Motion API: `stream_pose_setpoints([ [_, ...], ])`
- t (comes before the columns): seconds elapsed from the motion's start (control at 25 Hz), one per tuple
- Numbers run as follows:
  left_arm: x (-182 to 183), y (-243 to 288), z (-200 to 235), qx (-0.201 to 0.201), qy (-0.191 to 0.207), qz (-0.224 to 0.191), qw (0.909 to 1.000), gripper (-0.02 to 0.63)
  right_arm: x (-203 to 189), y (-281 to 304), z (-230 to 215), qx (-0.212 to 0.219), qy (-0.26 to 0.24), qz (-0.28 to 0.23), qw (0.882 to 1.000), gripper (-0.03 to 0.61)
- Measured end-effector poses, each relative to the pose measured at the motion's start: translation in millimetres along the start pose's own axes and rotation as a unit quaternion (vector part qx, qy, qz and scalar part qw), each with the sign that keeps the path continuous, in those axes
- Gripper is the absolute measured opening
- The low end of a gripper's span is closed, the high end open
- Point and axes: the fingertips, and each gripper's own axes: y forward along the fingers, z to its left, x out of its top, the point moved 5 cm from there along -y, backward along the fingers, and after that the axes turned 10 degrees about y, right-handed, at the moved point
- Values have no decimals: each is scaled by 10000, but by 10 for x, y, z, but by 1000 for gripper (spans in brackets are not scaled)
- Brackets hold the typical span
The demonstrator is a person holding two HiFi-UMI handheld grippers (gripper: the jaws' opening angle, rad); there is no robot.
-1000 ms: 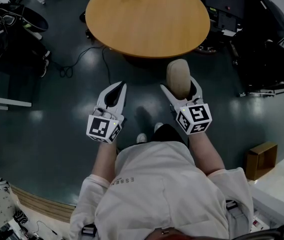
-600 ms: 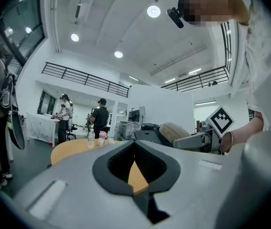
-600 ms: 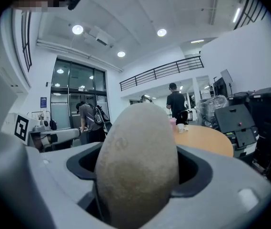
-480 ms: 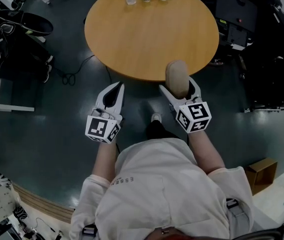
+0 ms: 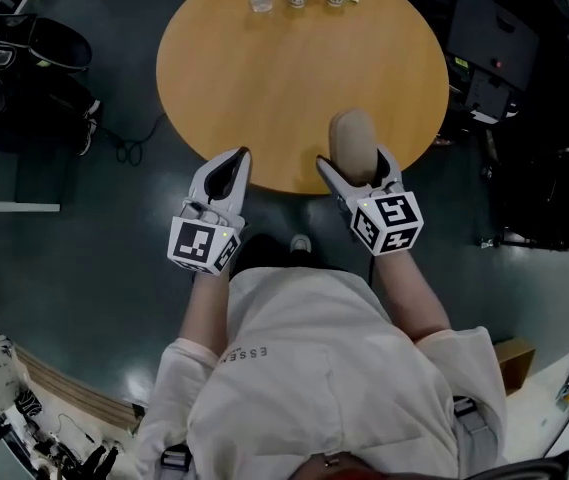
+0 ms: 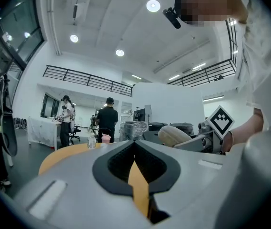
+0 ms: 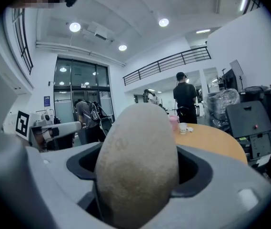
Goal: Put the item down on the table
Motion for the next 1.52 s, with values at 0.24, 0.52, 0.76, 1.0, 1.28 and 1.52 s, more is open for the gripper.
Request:
stream_pose_setpoints([
  [0.24, -197, 429, 256, -102, -141, 116, 9998, 8, 0, 498, -225, -128, 2, 391, 9992, 405],
  [0.52, -479, 911, 772, -248, -272, 324, 9988, 8, -222, 1202, -419, -289, 16, 1152, 9929, 405],
  [0.76, -769, 1188, 1096, -317, -460, 545, 9969, 6, -717, 1865, -605, -259, 20, 2115, 9770, 405],
  [1.0, -1018, 1327, 1266, -415, -660, 786, 9939, 8, -1083, 2321, -770, -409, -3, 2749, 9606, 405],
  [1.28, -1209, 1367, 1390, -277, -779, 929, 9922, 8, -1368, 2525, -922, -652, 166, 3098, 9484, 405],
  [1.52, -1269, 1287, 1384, -115, -858, 1030, 9909, 8, -1394, 2533, -935, -786, 230, 2890, 9538, 410],
])
